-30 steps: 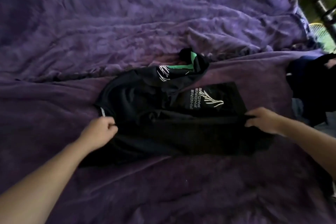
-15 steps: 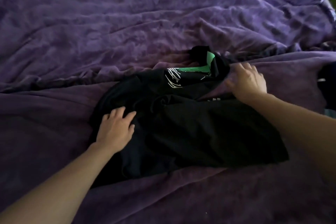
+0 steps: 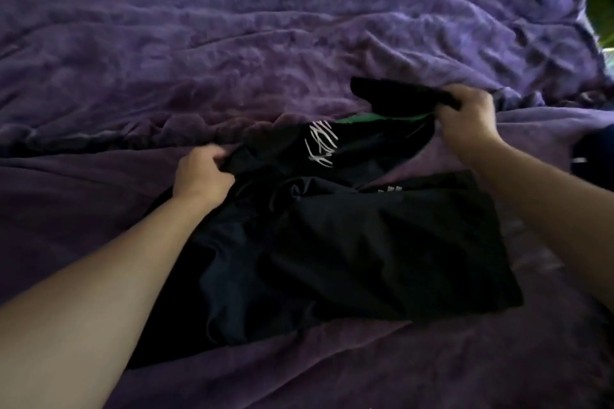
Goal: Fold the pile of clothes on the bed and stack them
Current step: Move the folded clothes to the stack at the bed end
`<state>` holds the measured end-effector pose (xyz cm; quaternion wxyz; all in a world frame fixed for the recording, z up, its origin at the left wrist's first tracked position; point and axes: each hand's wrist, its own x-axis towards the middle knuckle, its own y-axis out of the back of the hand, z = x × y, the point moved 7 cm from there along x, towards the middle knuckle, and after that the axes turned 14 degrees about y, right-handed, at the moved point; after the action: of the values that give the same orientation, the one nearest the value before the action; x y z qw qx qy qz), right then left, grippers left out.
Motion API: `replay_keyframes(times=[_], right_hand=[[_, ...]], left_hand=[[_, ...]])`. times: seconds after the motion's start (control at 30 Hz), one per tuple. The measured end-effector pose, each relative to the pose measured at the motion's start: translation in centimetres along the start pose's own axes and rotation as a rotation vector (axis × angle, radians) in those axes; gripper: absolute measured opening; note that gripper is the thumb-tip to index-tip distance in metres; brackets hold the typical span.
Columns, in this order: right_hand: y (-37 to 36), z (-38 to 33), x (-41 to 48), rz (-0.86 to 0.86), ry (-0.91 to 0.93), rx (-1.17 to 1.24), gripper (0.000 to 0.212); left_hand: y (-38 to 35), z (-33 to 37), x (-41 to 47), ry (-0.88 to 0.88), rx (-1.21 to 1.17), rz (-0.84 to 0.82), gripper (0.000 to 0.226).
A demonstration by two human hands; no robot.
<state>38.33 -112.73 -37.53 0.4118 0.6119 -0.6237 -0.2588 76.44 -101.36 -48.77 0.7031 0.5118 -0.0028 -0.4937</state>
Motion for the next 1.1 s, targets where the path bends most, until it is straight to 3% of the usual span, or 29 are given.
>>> replay_keyframes(times=[0.07,0.13,0.23,0.33,0.4,0.43,0.5,0.57,0.6,0.67,0.73,0.83,0.9,0.97,1.0,1.1], right_hand=[[4.3,0.6,-2.8,0.066,0.013,0.046,0.028],[6.1,3.1,-6.5,0.006,-0.039,0.085,0.041],[5.9,9.6,-13.1,-0.111,-0.389,0.143,0.036],[6.7,13.8,-17.9,-0.027,-0.643,-0.036,0.027],[6.9,12.7,-18.2,0.079,-0.561,-0.126,0.016],[6.2,11.4,-18.1,0.117,-0.502,-0.056,0.011],[3.0,8.2,-18.2,0.011,-0.362,0.051,0.045],[-0.3,5.8,-19.2,-0.274,-0.194,-0.154,0.073],[-1.1,5.3,-19.6,-0.370,-0.099,-0.272,0.071],[-0.4,6.5,-18.8,-0.353,-0.033,-0.312,0.045],[2.4,10.0,-17.2,-0.152,-0.242,-0.110,0.031],[6.1,15.9,-17.0,0.177,-0.716,0.446,0.015],[6.2,18.2,-18.7,0.083,-0.940,0.587,0.009],[5.2,19.6,-20.8,-0.167,-1.008,0.525,0.008],[5.0,20.2,-21.3,-0.205,-1.004,0.485,0.012],[4.1,20.0,-21.0,-0.066,-1.007,0.603,0.044]], left_hand=[[1.7,0.6,-1.7,-0.099,0.016,0.150,0.019],[2.3,1.1,-4.0,-0.252,0.048,0.230,0.020],[1.1,0.2,-7.6,-0.394,0.206,0.229,0.026],[-1.2,-2.3,-10.1,-0.420,0.401,0.148,0.030],[-2.4,-3.7,-11.1,-0.432,0.481,0.107,0.030],[-2.9,-4.1,-11.5,-0.424,0.505,0.099,0.029],[-3.4,-4.5,-12.0,-0.389,0.533,0.102,0.026],[-3.6,-4.3,-12.3,-0.356,0.557,0.127,0.024],[-3.4,-4.3,-12.4,-0.338,0.561,0.144,0.022],[-2.5,-4.5,-12.3,-0.312,0.590,0.176,0.021],[-1.7,-5.2,-12.4,-0.290,0.664,0.173,0.018],[-1.5,-5.7,-13.2,-0.182,0.840,0.149,0.007],[-2.4,-4.7,-14.1,-0.144,0.905,0.169,0.017],[-4.2,-1.7,-15.8,-0.239,0.818,0.206,0.032],[-5.4,0.2,-16.8,-0.331,0.749,0.250,0.037],[-9.9,4.2,-19.3,-0.566,0.667,0.252,0.038]])
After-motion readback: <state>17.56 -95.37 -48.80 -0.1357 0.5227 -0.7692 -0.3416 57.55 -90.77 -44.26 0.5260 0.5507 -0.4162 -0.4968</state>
